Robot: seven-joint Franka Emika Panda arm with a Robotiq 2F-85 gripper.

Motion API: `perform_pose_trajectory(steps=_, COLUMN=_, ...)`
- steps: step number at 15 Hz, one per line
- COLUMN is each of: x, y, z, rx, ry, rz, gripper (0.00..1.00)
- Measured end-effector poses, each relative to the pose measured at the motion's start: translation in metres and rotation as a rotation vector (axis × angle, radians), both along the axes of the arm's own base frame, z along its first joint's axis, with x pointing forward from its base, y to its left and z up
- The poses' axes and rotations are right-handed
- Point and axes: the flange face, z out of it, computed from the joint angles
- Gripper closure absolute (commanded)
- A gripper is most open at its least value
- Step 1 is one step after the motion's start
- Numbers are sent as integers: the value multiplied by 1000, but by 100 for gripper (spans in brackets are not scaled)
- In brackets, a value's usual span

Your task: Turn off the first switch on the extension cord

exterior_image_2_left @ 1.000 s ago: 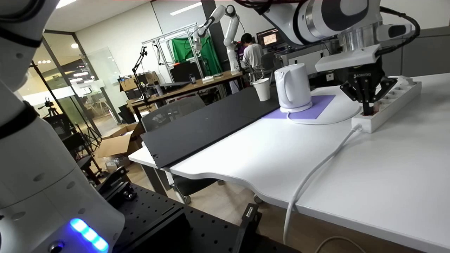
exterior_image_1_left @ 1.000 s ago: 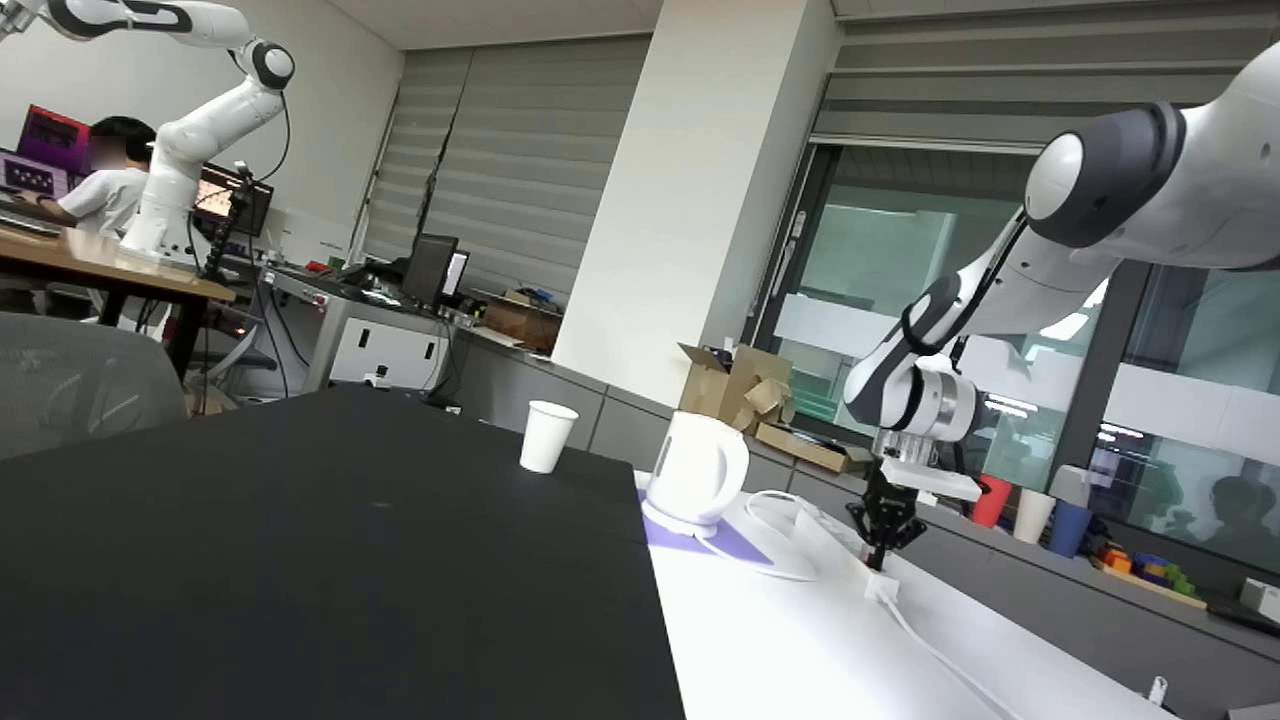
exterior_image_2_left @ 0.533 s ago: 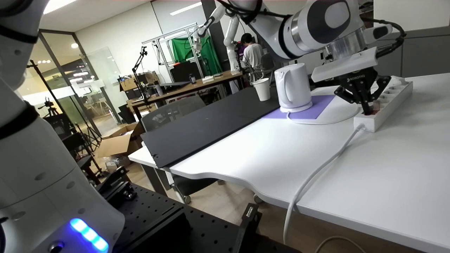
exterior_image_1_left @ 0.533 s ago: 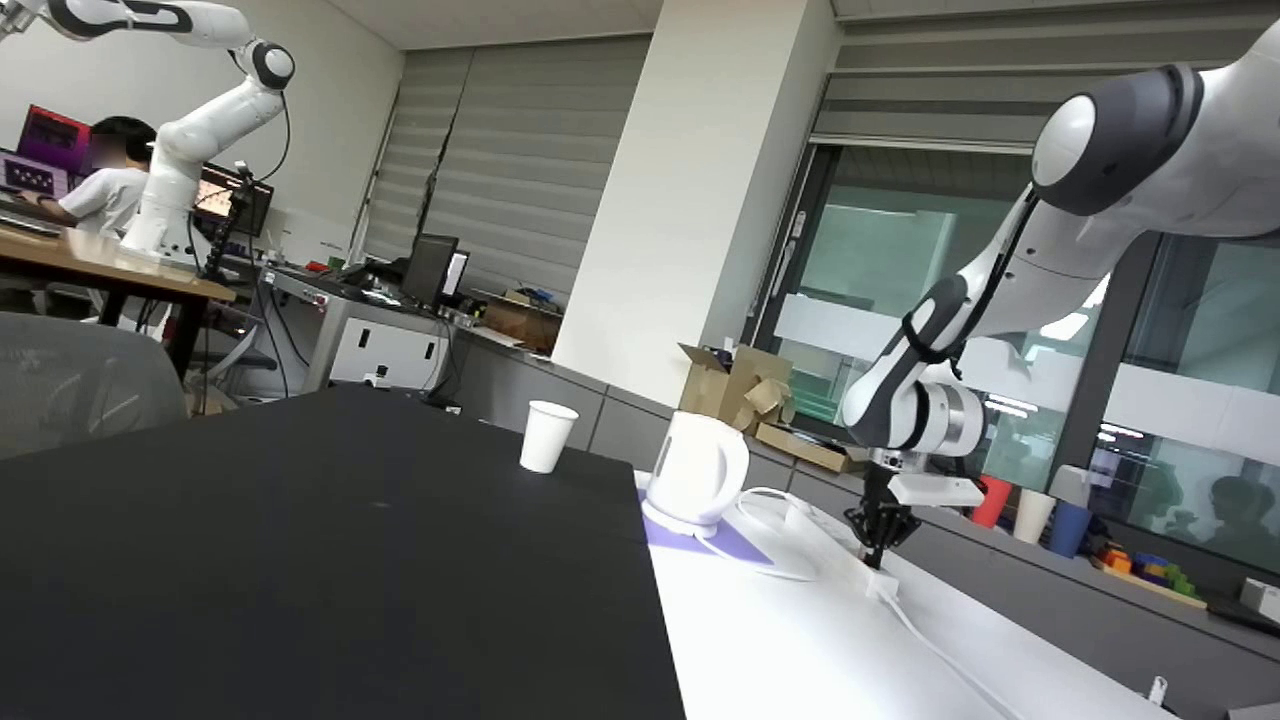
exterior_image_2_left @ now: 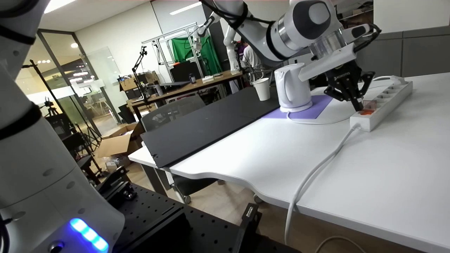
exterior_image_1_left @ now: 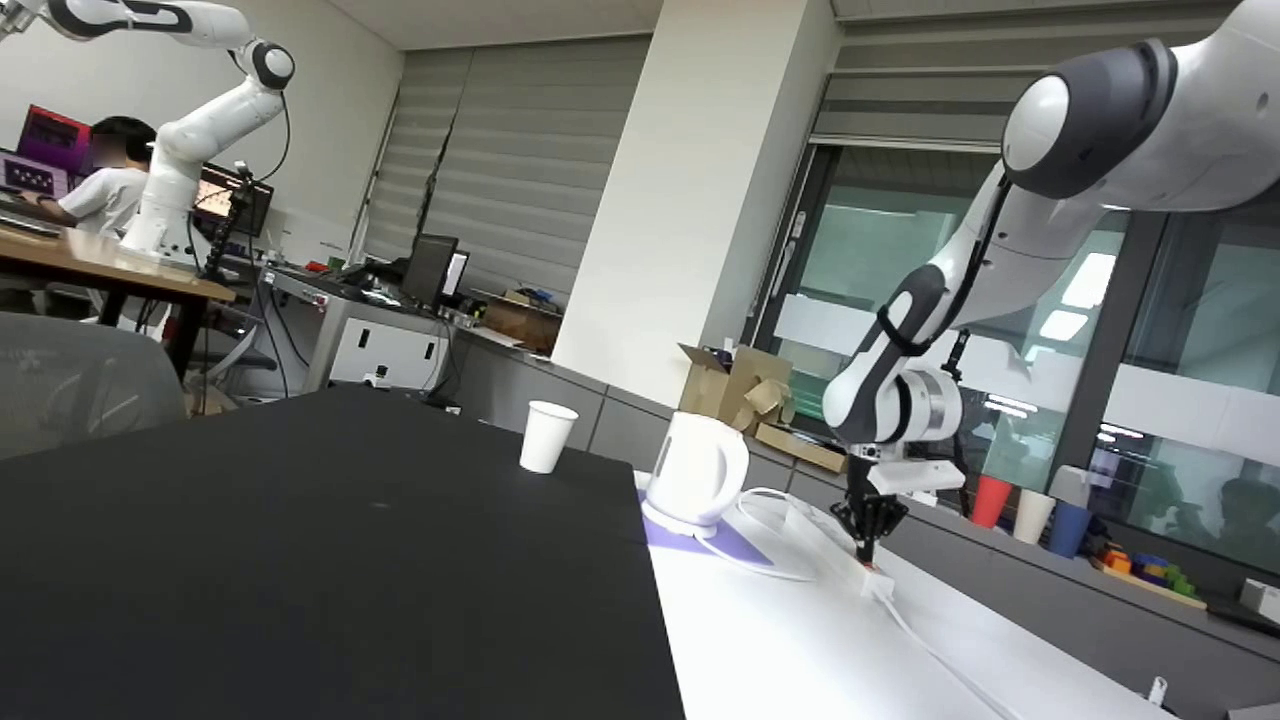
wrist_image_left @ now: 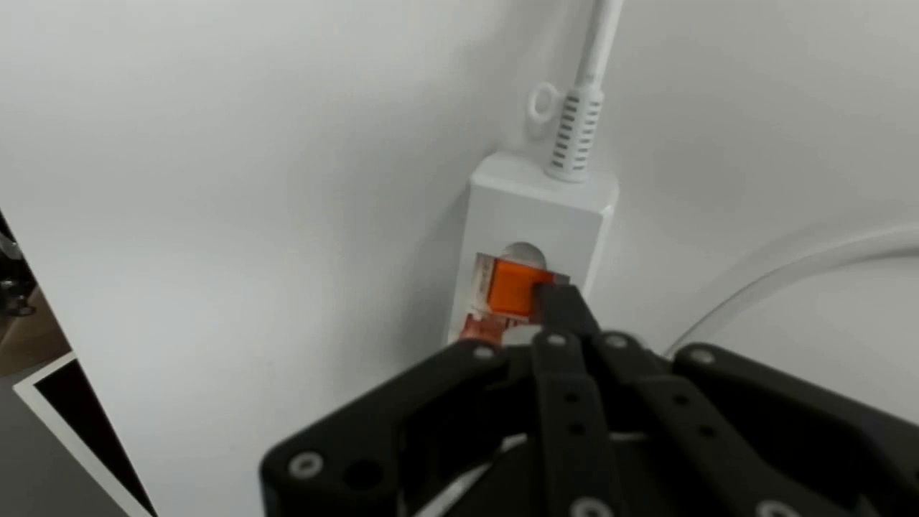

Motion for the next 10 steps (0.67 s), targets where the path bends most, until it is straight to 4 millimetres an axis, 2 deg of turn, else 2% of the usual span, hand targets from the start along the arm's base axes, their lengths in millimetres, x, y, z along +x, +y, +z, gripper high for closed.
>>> perform_pose_trajectory(steps=6, x=31, y=23, z=65, rx=-151, ry=103, rz=-43, gripper=100)
perform_pose_trajectory(steps=10, x=44, y=36, z=86, rx=-186, ry=168, rz=4, gripper=100)
